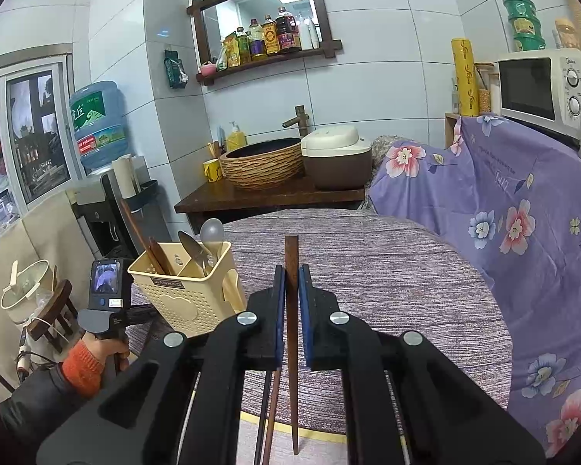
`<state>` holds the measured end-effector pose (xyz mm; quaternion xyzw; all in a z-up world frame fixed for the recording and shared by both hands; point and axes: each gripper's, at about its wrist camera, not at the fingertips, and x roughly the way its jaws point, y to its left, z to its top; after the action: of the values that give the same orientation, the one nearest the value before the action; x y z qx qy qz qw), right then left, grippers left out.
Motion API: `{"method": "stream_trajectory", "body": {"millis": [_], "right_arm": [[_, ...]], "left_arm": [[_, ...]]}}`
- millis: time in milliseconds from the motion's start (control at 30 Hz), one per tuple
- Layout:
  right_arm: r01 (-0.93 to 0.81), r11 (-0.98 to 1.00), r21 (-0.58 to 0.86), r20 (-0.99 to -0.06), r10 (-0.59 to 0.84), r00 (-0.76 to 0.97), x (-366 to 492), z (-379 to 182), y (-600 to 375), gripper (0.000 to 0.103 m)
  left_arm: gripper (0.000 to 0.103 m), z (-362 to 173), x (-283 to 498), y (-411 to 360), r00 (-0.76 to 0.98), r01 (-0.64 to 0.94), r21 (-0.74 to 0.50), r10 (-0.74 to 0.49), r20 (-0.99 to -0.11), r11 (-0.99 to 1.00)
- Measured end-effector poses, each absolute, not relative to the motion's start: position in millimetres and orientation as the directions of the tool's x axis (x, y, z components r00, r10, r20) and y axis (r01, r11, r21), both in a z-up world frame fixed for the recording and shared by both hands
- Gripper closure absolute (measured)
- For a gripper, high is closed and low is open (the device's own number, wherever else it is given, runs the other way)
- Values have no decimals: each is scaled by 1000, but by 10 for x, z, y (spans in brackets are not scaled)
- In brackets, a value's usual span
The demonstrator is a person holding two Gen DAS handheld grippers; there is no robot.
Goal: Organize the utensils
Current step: 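Lift both chopsticks and lower them into the cream holder with both tools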
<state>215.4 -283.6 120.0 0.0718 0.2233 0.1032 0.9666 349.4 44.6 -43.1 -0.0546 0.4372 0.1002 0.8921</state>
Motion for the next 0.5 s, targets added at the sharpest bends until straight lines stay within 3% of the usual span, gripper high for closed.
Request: {"method": "stream_trajectory", "body": {"millis": [167, 500], "right_arm": [[-168, 968, 186, -409, 232, 883, 2132, 1202, -2837, 95], [-175, 963, 207, -391, 245, 887, 2010, 1218, -2868, 95]], "left_arm": [[95, -148, 3185, 488, 677, -184, -98, 54, -734, 978], [95, 779, 2090, 624, 860, -33, -232, -91, -502, 972]]}}
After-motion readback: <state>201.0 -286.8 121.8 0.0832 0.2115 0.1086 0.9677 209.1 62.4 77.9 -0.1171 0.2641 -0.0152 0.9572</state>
